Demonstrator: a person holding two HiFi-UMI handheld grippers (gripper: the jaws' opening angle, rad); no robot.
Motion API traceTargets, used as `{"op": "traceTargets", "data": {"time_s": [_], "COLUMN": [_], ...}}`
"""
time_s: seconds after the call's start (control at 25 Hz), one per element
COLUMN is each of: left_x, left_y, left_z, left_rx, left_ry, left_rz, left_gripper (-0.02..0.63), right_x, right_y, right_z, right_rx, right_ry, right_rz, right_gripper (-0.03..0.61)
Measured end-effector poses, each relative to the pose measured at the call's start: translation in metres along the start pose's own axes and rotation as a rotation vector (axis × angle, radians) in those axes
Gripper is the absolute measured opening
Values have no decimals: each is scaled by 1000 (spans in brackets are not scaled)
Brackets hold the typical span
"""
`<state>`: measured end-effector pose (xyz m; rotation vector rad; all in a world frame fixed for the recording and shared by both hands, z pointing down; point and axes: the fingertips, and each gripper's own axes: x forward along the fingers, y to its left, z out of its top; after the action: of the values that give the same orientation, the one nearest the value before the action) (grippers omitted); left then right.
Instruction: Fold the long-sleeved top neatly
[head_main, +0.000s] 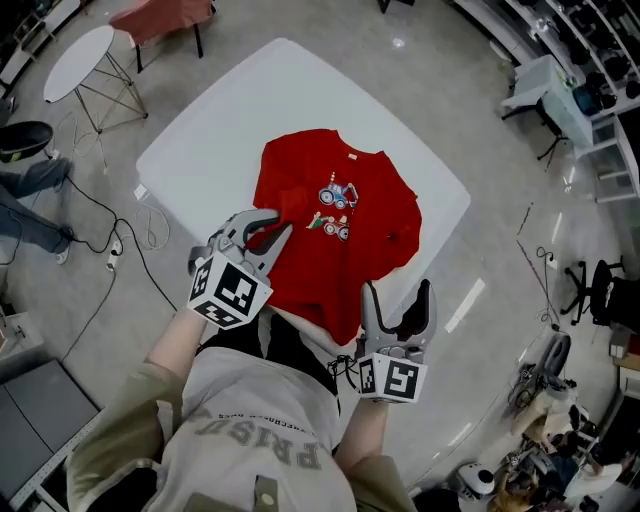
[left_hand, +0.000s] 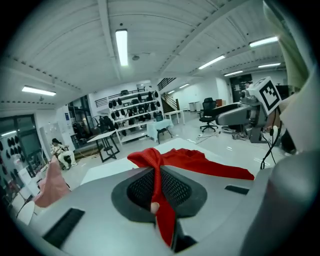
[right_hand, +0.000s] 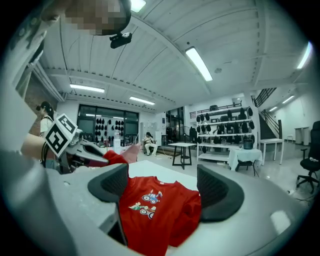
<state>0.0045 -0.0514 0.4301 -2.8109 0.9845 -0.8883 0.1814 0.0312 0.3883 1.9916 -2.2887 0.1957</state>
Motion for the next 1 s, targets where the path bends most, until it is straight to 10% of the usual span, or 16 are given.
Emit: {"op": "traceTargets", "data": {"time_s": [0.36,0.8,1.0], "left_x": [59,90,55], "left_y": [-121,-168,-145], "left_z": [-51,-112,-111], "left_rx": [68,55,7], "left_ry": [128,221,219], "left_rz": [-172,-240,-157], "left_gripper": [33,36,214], "right_x": [-3,23,30], "right_y": [-14,-1,11], "right_z": [-11,-42,-49], "right_rx": [1,9,-2], "right_ry": [17,58,73], "right_rz": [66,139,168], "right_gripper": [427,426,426]}}
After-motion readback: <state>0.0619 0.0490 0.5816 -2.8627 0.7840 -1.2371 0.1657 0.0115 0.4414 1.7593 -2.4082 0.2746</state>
